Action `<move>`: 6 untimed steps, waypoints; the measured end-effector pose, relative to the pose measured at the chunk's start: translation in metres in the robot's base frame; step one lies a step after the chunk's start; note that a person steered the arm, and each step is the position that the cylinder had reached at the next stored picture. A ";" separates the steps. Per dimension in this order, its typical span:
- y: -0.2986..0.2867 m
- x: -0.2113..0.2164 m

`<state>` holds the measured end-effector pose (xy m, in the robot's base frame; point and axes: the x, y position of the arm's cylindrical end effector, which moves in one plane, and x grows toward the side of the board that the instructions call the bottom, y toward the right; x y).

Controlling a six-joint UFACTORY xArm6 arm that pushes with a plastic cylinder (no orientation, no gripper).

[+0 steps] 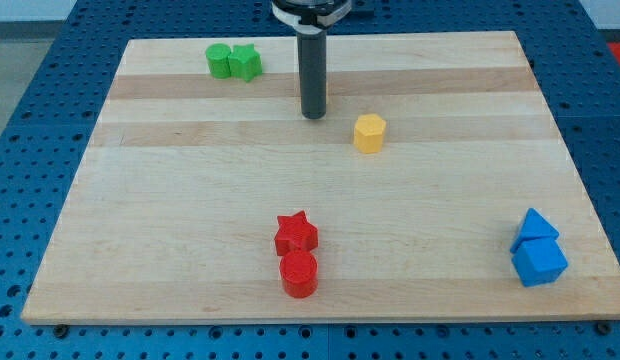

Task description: Slightly push the yellow hexagon towards yellow heart

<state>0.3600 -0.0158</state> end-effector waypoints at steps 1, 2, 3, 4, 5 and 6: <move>0.004 0.034; 0.042 0.071; 0.098 0.083; 0.099 0.069; 0.066 0.064; 0.062 0.064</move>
<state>0.4241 0.0467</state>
